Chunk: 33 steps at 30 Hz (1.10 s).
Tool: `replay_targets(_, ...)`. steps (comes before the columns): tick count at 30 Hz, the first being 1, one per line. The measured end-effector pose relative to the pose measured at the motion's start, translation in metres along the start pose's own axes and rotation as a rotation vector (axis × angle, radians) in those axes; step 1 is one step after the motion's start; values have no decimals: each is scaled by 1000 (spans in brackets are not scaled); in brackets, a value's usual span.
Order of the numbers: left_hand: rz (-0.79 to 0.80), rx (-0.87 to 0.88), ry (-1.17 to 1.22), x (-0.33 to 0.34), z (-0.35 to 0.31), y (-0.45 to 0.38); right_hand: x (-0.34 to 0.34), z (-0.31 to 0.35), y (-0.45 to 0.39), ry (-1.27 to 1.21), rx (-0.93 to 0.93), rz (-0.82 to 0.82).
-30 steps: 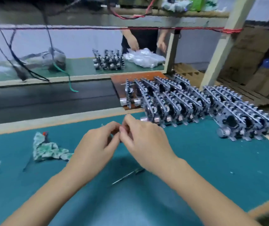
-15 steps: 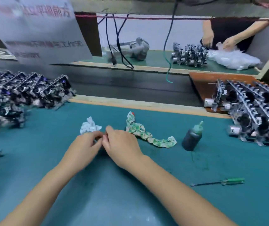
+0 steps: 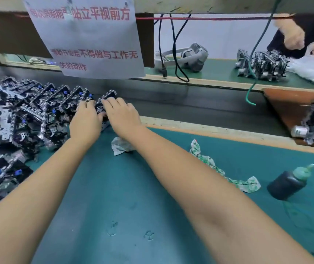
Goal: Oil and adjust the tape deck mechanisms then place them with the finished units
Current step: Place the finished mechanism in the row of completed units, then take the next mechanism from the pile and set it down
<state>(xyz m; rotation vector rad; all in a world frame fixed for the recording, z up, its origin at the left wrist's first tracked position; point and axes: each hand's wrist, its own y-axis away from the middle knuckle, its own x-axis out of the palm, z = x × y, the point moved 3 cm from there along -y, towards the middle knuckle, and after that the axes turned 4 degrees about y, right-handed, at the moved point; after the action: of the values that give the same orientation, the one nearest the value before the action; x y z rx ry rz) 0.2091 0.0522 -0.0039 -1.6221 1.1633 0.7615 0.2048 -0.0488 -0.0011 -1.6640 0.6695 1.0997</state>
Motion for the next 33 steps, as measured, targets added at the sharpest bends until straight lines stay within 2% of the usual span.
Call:
replay_targets(5, -8, -37, 43, 0, 11, -19, 5, 8, -41, 139, -171, 90)
replay_targets(7, -34, -42, 49, -1, 15, -23, 4, 5, -48, 169, -185, 113)
replay_targets(11, -75, -13, 120, -2, 15, -23, 2, -2, -46, 234, -210, 52)
replay_targets(16, -95, 120, 229, -5, 6, -8, 1, -11, -26, 353, -330, 9)
replay_targets(21, -127, 289, 306, -31, -22, 8, -30, -40, 14, 276, -238, -121)
replay_targets(23, -78, 345, 378, -39, -42, 24, -38, -54, 37, 214, -241, -6)
replay_targets(28, 100, 485, 607, -43, -93, 84, -89, -87, 131, -48, -90, -5)
replay_targets(31, 125, 596, 709, -36, -118, 122, -117, -95, 182, -169, 3, 59)
replay_targets(33, 125, 679, 772, -26, -132, 149, -128, -99, 211, -163, 37, 114)
